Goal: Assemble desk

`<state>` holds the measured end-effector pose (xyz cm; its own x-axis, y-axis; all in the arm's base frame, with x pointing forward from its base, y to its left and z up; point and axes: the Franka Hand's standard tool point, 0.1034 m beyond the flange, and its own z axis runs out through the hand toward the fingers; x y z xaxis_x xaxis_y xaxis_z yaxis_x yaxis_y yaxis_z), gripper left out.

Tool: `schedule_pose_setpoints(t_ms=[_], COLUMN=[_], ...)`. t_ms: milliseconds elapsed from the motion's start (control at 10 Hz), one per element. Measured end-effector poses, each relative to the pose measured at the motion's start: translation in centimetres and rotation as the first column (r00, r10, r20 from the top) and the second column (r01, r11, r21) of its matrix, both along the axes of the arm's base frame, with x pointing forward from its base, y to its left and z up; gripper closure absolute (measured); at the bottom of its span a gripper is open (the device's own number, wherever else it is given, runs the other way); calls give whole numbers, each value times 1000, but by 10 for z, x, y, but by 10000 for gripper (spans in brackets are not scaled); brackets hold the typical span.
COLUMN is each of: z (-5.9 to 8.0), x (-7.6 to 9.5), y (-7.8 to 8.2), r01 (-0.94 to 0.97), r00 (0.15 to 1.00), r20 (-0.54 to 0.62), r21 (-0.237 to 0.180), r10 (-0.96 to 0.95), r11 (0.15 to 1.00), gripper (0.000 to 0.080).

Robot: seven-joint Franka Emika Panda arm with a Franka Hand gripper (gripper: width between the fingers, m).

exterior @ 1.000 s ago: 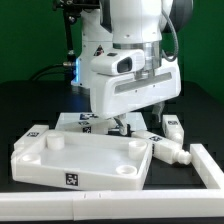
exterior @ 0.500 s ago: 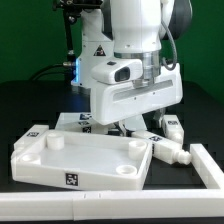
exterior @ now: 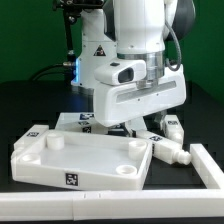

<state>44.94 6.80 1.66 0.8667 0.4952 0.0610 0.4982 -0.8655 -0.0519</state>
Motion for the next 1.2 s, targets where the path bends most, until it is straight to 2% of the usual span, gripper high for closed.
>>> schedule_pose_setpoints(t_ms=[100, 200, 400, 800, 1200], z=[0, 0, 0, 16, 16], x=[0, 0, -1, -49, -51], y=[0, 0, 0, -5, -6], r01=[0, 0, 4, 80, 94], r00=[1000, 1000, 1000, 997, 995], r20=[0, 0, 0, -20, -25], r21=[0, 0, 0, -10, -10], r10=[0, 0, -4, -80, -95], r11=[1000, 1000, 1000, 997, 995], gripper=[371, 517, 517, 517, 515])
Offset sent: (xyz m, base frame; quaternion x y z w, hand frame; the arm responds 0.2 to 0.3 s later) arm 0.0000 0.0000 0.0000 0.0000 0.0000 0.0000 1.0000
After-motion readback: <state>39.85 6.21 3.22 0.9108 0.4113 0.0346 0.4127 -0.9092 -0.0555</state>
